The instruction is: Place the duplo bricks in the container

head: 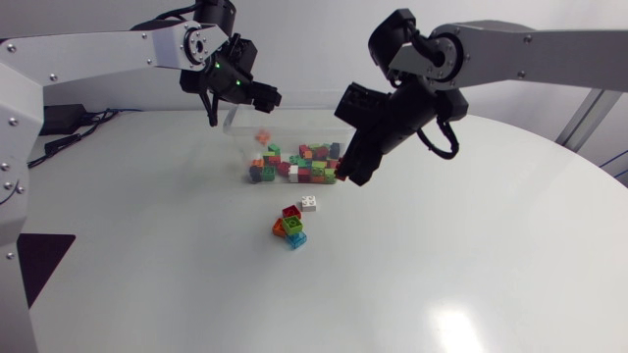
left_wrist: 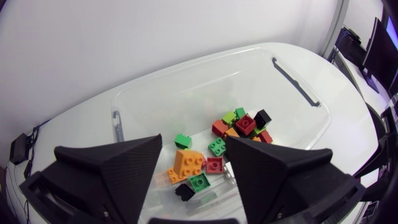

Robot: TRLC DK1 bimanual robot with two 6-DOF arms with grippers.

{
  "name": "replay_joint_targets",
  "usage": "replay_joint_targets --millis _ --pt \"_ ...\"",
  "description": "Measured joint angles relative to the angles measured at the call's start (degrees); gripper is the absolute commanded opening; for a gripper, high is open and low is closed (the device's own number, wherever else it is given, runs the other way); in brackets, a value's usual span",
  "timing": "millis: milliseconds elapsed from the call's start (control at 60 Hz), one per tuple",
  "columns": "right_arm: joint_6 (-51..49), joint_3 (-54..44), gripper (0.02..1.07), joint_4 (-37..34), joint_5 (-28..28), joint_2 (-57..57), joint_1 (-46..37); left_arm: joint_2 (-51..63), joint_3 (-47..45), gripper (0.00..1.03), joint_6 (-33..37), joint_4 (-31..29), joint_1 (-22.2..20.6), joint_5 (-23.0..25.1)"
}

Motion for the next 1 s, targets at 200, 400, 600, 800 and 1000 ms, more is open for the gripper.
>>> replay_joint_targets --millis 200,400,600,800,1000 --pt "4.33 6.69 0.31 2.58 -0.42 0.07 -0.79 -4.13 -5.51 0.99 1.73 -0.92 0.48 -0.02" --pt "8.59 13.88 0.31 5.64 -1.14 3.32 -1.57 -17.35 -18.12 0.99 5.20 -1.11 0.37 0.02" --pt "11.93 22.40 0.31 7.30 -1.25 11.04 -1.55 -25.99 -28.89 0.99 9.35 -1.16 -1.73 0.02" --pt "14.86 27.54 0.31 9.97 -1.27 16.96 -1.55 -26.45 -35.67 0.99 13.68 -1.31 -3.06 0.07" --pt "17.00 30.29 0.31 12.74 -1.25 21.27 -2.03 -26.45 -38.49 0.99 17.92 -0.74 -2.99 2.89"
